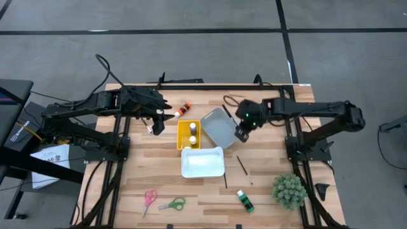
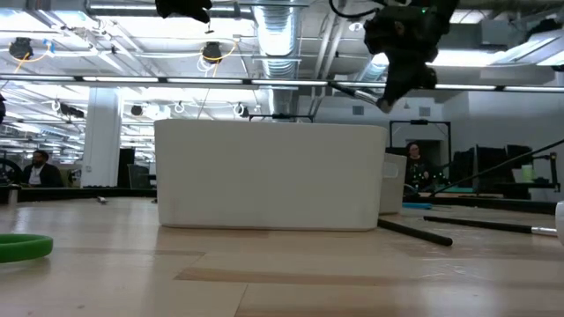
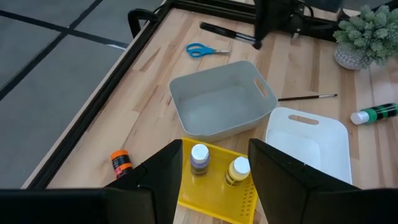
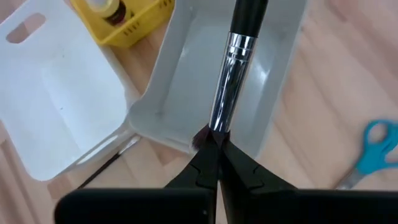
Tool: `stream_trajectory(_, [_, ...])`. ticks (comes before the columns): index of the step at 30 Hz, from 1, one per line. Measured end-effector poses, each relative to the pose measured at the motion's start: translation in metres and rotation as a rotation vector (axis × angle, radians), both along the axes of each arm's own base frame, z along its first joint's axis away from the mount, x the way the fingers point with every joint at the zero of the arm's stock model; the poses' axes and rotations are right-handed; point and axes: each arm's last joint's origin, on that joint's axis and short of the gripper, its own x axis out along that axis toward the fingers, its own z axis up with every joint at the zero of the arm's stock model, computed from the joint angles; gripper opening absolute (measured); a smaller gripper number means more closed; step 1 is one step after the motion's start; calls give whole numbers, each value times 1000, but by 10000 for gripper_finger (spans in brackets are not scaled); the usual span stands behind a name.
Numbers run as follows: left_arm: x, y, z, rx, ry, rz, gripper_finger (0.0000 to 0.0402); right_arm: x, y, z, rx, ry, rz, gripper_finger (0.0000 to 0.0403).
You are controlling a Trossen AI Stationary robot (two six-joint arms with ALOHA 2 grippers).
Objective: Pick & Place Paint Supplies
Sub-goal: Put the powder brush into the gray bin
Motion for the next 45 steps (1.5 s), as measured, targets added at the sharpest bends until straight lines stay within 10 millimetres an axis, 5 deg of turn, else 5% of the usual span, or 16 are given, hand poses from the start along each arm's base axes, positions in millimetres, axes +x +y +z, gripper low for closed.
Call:
stream_trajectory(7, [0, 0, 0, -12, -5, 18, 177, 8, -22, 5, -32, 1, 91, 0])
stream_trajectory(18, [0, 0, 0, -56, -19, 53, 177, 61, -28, -16, -70, 205, 375, 0])
stream_trajectory(28, [0, 0, 0, -59, -20, 55, 177, 70, -28, -39, -69, 309, 482, 0])
stream_trajectory(45, [0, 0, 0, -60, -21, 54, 177, 70, -28, -40, -58, 312, 457, 9])
